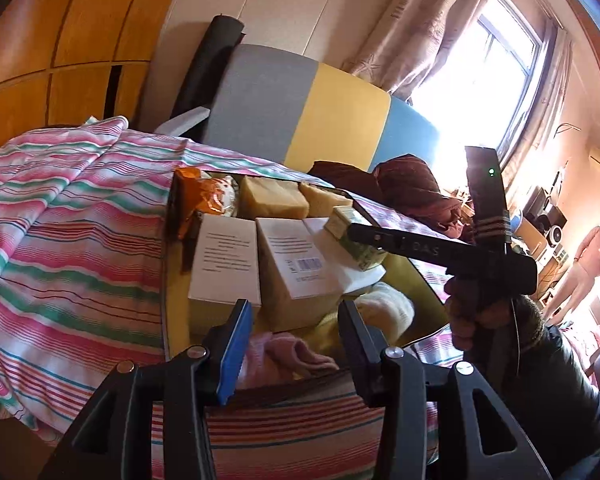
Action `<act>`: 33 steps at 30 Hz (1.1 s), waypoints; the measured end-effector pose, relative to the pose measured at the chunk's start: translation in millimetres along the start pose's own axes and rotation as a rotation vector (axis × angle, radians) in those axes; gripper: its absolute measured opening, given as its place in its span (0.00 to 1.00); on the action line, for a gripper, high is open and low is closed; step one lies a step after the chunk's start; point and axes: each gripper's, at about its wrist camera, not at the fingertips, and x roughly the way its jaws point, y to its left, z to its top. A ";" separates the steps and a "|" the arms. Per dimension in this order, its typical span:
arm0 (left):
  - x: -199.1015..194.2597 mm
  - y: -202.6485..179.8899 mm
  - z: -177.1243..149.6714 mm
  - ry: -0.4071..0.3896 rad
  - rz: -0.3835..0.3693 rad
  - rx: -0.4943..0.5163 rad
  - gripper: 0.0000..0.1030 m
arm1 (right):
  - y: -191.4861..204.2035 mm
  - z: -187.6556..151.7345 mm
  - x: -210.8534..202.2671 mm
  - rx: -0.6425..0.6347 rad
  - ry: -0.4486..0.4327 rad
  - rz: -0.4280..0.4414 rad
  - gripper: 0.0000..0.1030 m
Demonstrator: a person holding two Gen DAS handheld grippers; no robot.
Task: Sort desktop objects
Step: 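Move both open tools back to the pile of items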
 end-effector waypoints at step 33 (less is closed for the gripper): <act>114.8 -258.6 -18.4 0.273 -0.403 0.421 0.49 | -262.9 -180.7 -238.2 0.609 -0.243 -0.564 0.63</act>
